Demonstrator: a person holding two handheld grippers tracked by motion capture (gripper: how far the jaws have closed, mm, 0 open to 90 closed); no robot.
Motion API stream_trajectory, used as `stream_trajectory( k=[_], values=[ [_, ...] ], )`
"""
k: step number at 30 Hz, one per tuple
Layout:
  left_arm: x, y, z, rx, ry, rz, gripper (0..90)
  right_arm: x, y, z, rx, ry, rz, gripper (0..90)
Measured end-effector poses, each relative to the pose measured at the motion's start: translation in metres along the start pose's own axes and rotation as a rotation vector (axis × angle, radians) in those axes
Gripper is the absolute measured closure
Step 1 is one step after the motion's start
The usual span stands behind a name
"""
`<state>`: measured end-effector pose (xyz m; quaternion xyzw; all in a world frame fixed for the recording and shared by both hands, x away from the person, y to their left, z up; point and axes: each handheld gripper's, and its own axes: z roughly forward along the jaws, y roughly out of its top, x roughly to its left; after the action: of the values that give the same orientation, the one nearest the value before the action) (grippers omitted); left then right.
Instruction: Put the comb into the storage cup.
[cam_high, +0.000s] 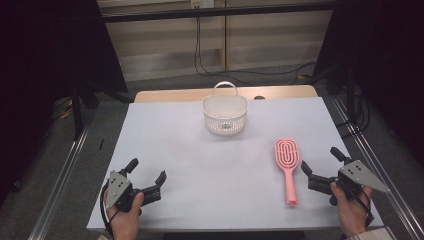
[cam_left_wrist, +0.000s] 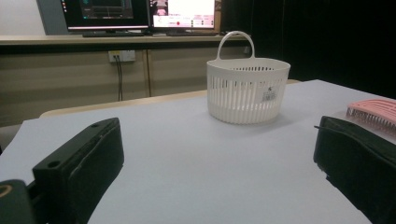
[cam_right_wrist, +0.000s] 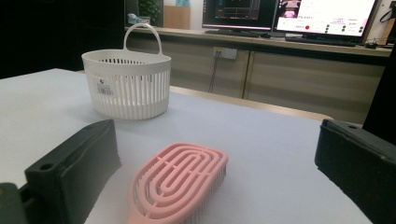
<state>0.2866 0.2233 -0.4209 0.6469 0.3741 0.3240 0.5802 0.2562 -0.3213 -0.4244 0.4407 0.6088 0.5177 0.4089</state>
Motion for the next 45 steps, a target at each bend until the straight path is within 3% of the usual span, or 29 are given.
stream_trajectory(
  k=[10,21,29,31,33,45],
  values=[
    [0.000,0.000,0.002,0.005,0.009,0.001,1.7,0.000,-0.001,0.001,-0.013,0.039,0.012,0.0],
    [0.000,0.000,0.001,0.004,0.010,-0.001,1.7,0.005,-0.001,0.003,-0.018,0.163,0.016,0.0],
    [-0.001,-0.001,0.003,0.008,-0.011,-0.001,1.7,0.014,0.006,0.011,-0.006,0.150,-0.007,1.9],
    [-0.001,-0.001,0.003,0.008,-0.012,-0.009,1.7,0.017,0.007,0.013,-0.005,0.163,-0.006,2.3],
    [-0.001,-0.001,0.004,0.007,-0.013,-0.005,1.7,0.018,0.008,0.017,-0.012,0.204,-0.011,1.1],
    [0.000,-0.001,0.004,0.004,-0.008,-0.008,1.7,0.032,0.019,0.037,-0.029,0.221,-0.043,1.8]
  ],
)
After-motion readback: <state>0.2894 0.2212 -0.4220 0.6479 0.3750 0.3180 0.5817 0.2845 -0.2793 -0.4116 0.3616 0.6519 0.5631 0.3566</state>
